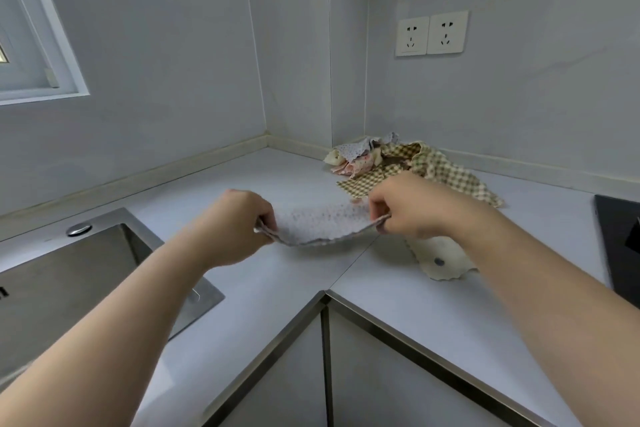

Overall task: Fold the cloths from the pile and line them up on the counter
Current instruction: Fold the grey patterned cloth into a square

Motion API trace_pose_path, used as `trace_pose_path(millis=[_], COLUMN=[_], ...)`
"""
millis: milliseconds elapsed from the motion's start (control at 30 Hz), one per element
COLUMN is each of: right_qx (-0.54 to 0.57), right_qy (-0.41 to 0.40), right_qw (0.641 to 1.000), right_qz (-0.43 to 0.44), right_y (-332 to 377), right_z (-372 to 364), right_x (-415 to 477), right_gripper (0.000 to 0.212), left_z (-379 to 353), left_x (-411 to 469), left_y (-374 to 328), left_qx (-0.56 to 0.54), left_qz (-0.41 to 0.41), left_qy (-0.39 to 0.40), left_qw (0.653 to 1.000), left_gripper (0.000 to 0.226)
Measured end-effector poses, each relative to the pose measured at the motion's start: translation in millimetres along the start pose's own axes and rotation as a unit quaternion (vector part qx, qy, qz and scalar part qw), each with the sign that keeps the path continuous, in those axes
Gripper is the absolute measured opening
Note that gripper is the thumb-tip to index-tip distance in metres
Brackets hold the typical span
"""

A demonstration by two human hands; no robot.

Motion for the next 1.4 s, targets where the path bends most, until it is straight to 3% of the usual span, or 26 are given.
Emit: trace_pose_path(millis=[100,200,333,600,667,733,800,900,967,1067,1167,1333,1400], right_qx=[-0.072,-0.107,-0.114,-0.124,-0.108,-0.077,-0.048,0.027,0.082,0.113,0.044,0.027,-0.007], right_qy=[0.080,0.143,0.158,0.181,0.196,0.215,0.170,-0.031,-0.090,-0.008,0.056,0.103,0.125], right_qw=[0.994,0.983,0.980,0.974,0.973,0.973,0.984,0.999,0.992,0.993,0.997,0.991,0.987], right_qz=[0.024,0.044,0.036,0.056,0.046,0.026,0.016,-0.023,-0.035,-0.014,0.008,-0.077,-0.099], right_y=[14,24,27,27,23,18,19,27,39,62,70,56,48], right_z=[-25,-31,-27,-34,-38,-40,-36,-26,-36,-72,-94,-95,-91], right_x=[1,-5,-12,-8,-7,-6,-1,11,13,10,8,4,0], right_gripper=[0.028,0.020,0.017,0.016,0.005,0.018,0.025,0.040,0.049,0.053,0.055,0.061,0.054], left_z=[-28,-33,-33,-30,-28,-28,-28,-39,-62,-95,-107,-106,-103], left_x=[0,-4,-6,-12,-15,-17,-12,-5,-7,-13,-13,-11,-10], left_y=[7,6,-1,-5,-8,-13,-22,-35,-38,-28,-19,-4,11], left_qx=[0.038,0.052,0.078,0.086,0.097,0.102,0.102,0.023,-0.039,-0.075,-0.040,-0.007,0.006], left_qz=[0.031,0.054,0.063,0.103,0.110,0.115,0.103,0.064,0.055,0.059,0.067,0.139,0.176], left_qy=[0.081,0.119,0.141,0.184,0.202,0.220,0.175,0.035,0.039,0.115,0.160,0.171,0.154], left_qw=[0.995,0.990,0.985,0.974,0.968,0.963,0.974,0.997,0.997,0.989,0.984,0.975,0.972], left_gripper=[0.004,0.006,0.032,0.021,0.026,0.041,0.046,0.042,0.051,0.057,0.060,0.070,0.074])
Point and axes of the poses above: each hand's wrist, its own x-axis towards the middle knuckle, its own z-axis out of the back of the hand, y = z × x, the point moved 6 cm from there along x, towards the middle knuckle, and after that the axes turned 12 degrees about -x, right-handed, at the moved point
